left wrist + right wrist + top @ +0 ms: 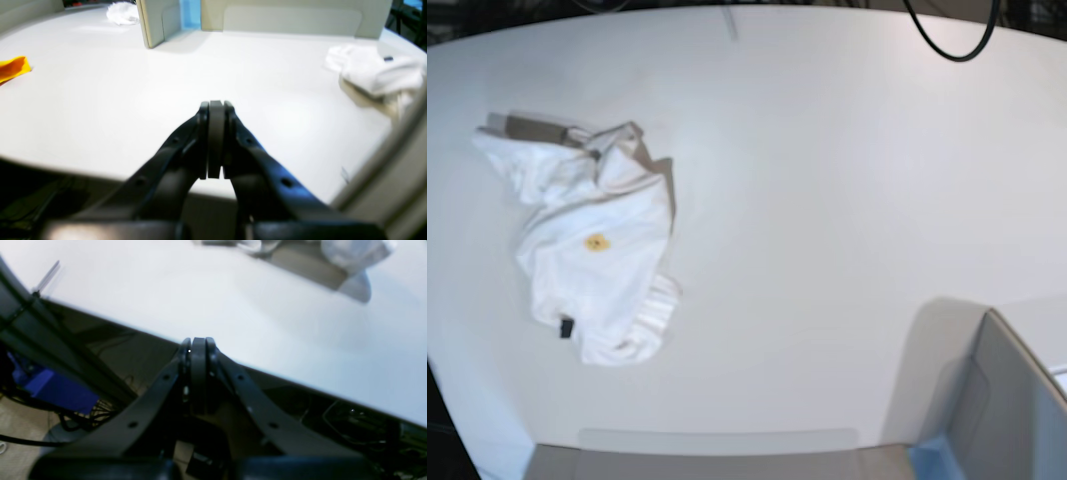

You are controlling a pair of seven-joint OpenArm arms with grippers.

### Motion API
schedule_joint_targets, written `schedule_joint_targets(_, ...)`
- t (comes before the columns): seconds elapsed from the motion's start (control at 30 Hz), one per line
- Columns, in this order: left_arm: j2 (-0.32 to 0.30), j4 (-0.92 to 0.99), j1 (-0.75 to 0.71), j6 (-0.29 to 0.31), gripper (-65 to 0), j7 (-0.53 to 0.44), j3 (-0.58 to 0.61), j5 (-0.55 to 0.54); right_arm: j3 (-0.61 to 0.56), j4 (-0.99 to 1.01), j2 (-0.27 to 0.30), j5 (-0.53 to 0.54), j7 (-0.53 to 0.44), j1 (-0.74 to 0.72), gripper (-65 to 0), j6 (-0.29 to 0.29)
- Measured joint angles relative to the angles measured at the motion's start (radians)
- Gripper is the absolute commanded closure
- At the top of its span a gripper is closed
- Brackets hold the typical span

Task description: Layout the t-shirt on the table in an organized manner, then fold the t-shirt properly

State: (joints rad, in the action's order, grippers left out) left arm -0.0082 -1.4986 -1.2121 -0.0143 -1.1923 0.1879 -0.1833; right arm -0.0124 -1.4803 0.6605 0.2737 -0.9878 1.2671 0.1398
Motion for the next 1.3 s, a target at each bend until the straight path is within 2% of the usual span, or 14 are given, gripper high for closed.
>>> schedule_joint_targets(0.07, -0.001, -0.086, -0.017, 0.0, 0.0, 0.093, -0.001, 0.0, 0.027, -0.065, 0.0, -0.002, 0.089, 0.012, 0.0, 0.001)
schedule_joint_targets(0.13, 0.0, -0.183, -0.029, 0.0, 0.0, 0.297, -0.005, 0.0, 0.052, -0.144, -0.001, -0.001, 0.219, 0.013, 0.0, -0.002)
schedule_joint_targets(0.2, 0.0, -0.265, -0.021, 0.0, 0.0, 0.418, -0.027, 0.002, 0.073, -0.231, -0.002, -0.001, 0.351, 0.013, 0.0, -0.002)
schedule_joint_targets(0.3, -0.001, -0.356, -0.004, 0.0, 0.0, 0.539, -0.065, 0.003, 0.081, -0.338, -0.002, 0.0, 0.492, -0.004, 0.0, -0.004)
schedule_joint_targets(0.53, -0.003, -0.389, 0.074, -0.006, 0.0, 0.577, -0.1, 0.0, 0.075, -0.45, -0.007, 0.0, 0.673, -0.116, 0.0, -0.004)
schedule_joint_targets(0.7, -0.003, -0.389, 0.138, -0.004, 0.0, 0.586, -0.1, 0.0, 0.067, -0.484, -0.011, 0.0, 0.755, -0.195, 0.0, -0.005)
schedule_joint_targets(0.8, -0.027, -0.389, 0.179, -0.004, 0.0, 0.591, -0.1, 0.0, 0.044, -0.485, -0.056, 0.0, 0.822, -0.272, 0.0, -0.009)
schedule_joint_targets(0.87, -0.076, -0.39, 0.212, 0.004, 0.0, 0.652, -0.092, 0.003, 0.033, -0.495, -0.087, 0.001, 0.895, -0.314, 0.0, -0.005)
schedule_joint_targets(0.93, -0.116, -0.393, 0.269, -0.001, 0.0, 0.744, -0.092, 0.003, 0.021, -0.518, -0.092, 0.0, 1.023, -0.362, 0.0, -0.013)
schedule_joint_targets(1.03, -0.122, -0.43, 0.332, -0.011, 0.0, 0.883, -0.095, -0.001, 0.023, -0.559, -0.097, 0.0, 1.159, -0.446, 0.0, -0.008)
schedule_joint_targets(1.2, -0.119, -0.475, 0.421, 0.004, -7.3, 1.002, -0.09, 0.001, 0.023, -0.56, -0.138, 0.0, 1.249, -0.544, 0.0, -0.005)
schedule_joint_targets(1.23, -0.12, -0.478, 0.444, 0.002, -9.8, 1.011, -0.09, 0.001, 0.023, -0.56, -0.152, 0.0, 1.262, -0.56, 0.0, -0.014)
schedule_joint_targets(1.3, -0.121, -0.48, 0.481, -0.008, -14.6, 1.037, -0.09, 0.003, 0.026, -0.561, -0.167, 0.001, 1.301, -0.589, 0.0, -0.074)
